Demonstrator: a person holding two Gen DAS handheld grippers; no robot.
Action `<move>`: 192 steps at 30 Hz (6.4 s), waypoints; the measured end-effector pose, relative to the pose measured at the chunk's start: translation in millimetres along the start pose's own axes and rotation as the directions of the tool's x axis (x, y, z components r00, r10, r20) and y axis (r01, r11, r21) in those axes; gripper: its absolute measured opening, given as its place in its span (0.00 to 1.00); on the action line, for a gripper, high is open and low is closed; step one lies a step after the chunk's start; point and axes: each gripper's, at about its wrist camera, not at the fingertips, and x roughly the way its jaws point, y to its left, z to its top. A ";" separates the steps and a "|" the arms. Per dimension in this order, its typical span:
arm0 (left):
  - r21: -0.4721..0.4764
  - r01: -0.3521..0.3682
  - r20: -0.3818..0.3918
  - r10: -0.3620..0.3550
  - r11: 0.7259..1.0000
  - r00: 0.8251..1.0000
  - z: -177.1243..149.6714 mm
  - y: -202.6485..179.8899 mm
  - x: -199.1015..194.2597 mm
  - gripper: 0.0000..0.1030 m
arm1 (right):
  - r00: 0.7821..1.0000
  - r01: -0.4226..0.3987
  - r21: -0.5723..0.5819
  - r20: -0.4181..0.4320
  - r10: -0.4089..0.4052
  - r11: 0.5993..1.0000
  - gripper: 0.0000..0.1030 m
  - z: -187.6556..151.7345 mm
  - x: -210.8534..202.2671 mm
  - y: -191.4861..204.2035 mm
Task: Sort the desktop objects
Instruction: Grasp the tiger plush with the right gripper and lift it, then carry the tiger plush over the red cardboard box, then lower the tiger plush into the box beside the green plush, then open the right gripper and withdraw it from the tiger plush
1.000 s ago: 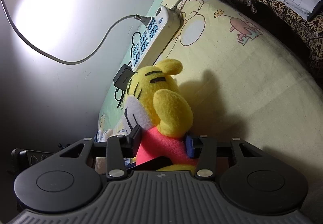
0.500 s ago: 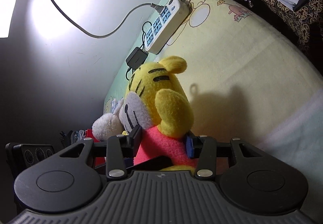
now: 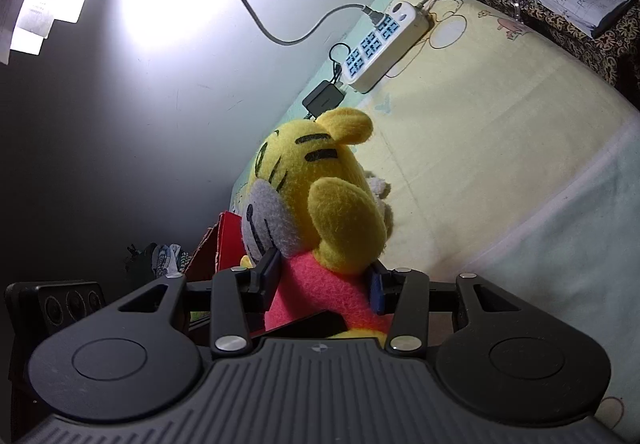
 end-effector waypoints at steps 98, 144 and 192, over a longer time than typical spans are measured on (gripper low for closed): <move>-0.126 -0.131 0.032 0.136 0.983 0.990 -31.2 218.2 -92.2 0.91 | 0.983 0.183 -0.440 0.066 -0.171 0.879 0.18 -82.7 193.2 193.2; -0.158 -0.344 0.064 0.357 0.925 0.932 -33.1 205.4 -111.6 0.98 | 0.993 0.117 -0.481 0.043 -0.109 0.869 0.18 -87.2 174.7 183.9; -0.171 -0.525 0.002 0.533 0.834 0.846 -35.5 179.4 -123.8 0.97 | 0.994 0.099 -0.444 0.088 -0.066 0.891 0.25 -103.1 128.7 171.3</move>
